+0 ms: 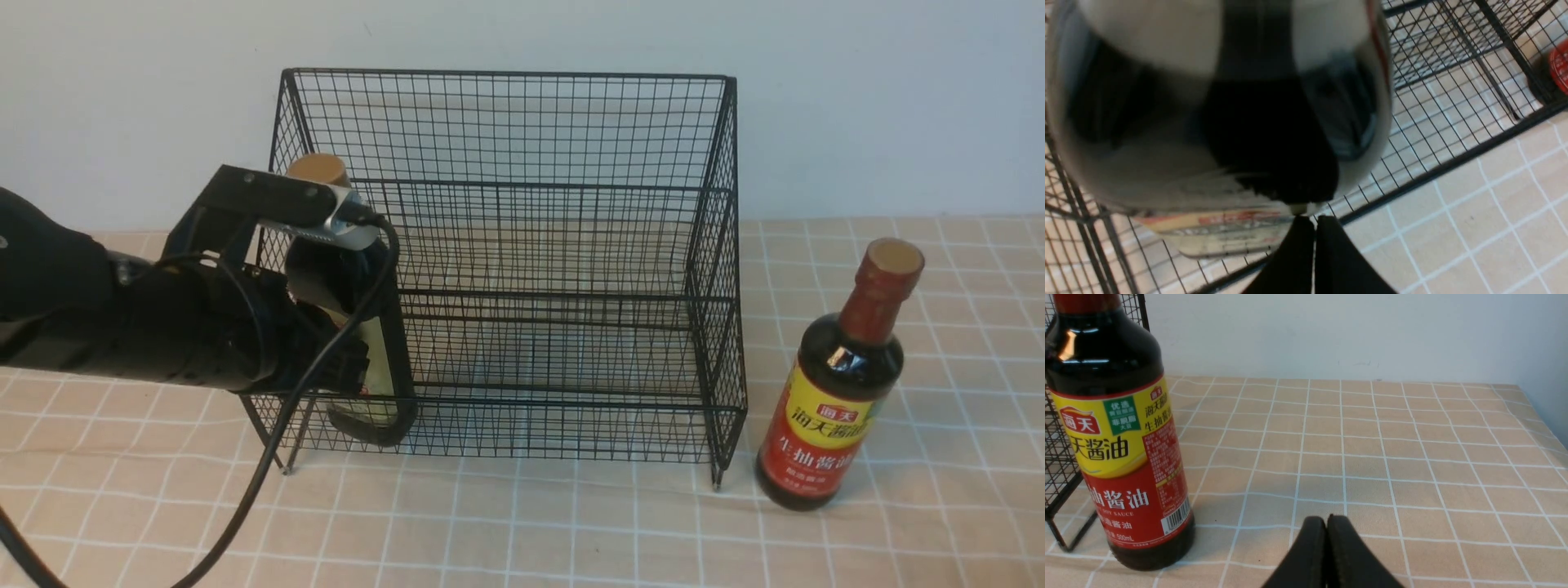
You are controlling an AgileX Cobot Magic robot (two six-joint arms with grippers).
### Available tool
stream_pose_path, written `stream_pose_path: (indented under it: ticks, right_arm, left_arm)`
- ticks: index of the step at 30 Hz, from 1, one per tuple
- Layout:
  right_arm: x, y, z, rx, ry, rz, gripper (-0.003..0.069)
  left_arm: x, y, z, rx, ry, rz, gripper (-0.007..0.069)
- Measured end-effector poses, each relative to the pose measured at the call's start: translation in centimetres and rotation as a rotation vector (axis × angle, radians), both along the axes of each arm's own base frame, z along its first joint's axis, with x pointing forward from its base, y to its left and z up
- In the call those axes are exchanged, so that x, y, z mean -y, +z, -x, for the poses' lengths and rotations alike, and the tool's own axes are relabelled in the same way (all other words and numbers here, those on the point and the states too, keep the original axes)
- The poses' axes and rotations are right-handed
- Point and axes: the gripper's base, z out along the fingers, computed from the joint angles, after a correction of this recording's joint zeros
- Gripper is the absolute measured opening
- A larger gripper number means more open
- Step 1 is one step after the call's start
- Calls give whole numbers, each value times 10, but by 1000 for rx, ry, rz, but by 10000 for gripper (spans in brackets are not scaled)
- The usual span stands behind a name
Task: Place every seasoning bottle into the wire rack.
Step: Use the left arm to put the condiment bottle back on the shelf
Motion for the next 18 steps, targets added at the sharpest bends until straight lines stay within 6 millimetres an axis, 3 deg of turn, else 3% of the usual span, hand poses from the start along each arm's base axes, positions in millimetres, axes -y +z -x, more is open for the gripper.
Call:
stream_pose_path:
  ticks: [12, 18]
  right_arm:
    - [0, 0, 0, 0, 0, 0, -15]
    - [0, 0, 0, 0, 0, 0, -15]
  left_arm:
    - [0, 2, -4, 26, 35, 25, -7]
    - [0, 14, 15, 9, -47, 5, -7]
